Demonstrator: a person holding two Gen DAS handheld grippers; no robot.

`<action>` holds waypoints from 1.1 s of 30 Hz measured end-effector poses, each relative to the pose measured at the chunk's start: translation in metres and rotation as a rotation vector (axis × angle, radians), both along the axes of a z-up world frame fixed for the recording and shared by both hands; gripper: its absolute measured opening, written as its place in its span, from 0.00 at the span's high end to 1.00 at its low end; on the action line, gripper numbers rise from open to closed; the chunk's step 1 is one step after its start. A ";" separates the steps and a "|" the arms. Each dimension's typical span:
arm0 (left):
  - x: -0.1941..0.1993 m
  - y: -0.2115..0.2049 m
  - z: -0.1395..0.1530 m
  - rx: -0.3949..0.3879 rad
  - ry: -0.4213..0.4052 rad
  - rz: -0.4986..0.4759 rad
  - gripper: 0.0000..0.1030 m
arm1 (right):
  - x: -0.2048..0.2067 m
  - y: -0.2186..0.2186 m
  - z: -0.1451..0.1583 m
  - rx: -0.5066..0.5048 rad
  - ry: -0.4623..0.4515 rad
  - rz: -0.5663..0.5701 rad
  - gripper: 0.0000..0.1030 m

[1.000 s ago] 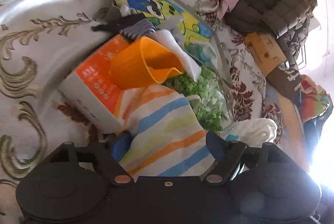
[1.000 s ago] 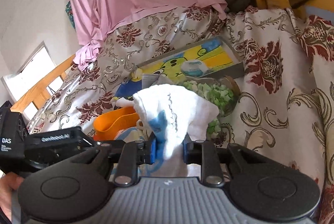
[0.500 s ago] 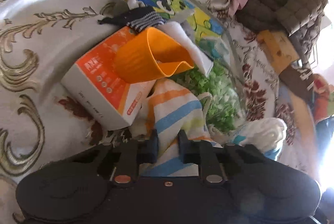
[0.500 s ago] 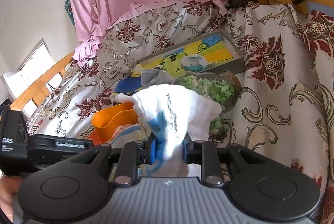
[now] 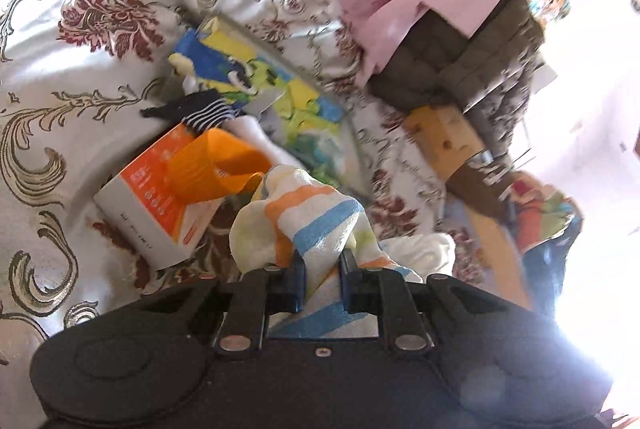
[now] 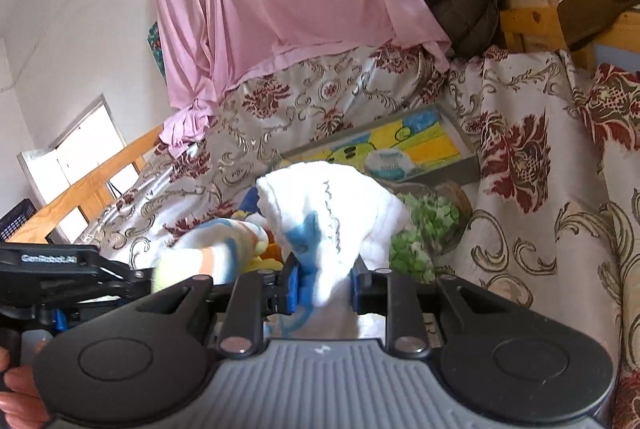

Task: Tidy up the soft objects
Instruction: 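Carry the towel with the left tool while the right tool carries the cloth to the tray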

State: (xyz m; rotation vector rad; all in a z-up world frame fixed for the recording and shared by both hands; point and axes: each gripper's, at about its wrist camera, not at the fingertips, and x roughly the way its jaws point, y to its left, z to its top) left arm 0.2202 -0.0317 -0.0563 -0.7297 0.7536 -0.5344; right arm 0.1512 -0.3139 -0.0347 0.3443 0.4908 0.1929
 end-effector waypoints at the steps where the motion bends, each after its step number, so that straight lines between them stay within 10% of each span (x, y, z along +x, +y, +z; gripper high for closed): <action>1: -0.002 0.002 0.001 -0.016 -0.006 0.005 0.83 | -0.001 -0.001 0.001 0.002 -0.010 -0.002 0.74; 15: 0.020 -0.015 0.032 0.004 -0.133 0.048 0.83 | 0.018 -0.010 0.022 0.039 -0.115 -0.049 0.74; 33: 0.194 -0.081 0.046 0.087 -0.213 0.054 0.82 | 0.192 -0.051 0.011 0.011 -0.148 -0.205 0.73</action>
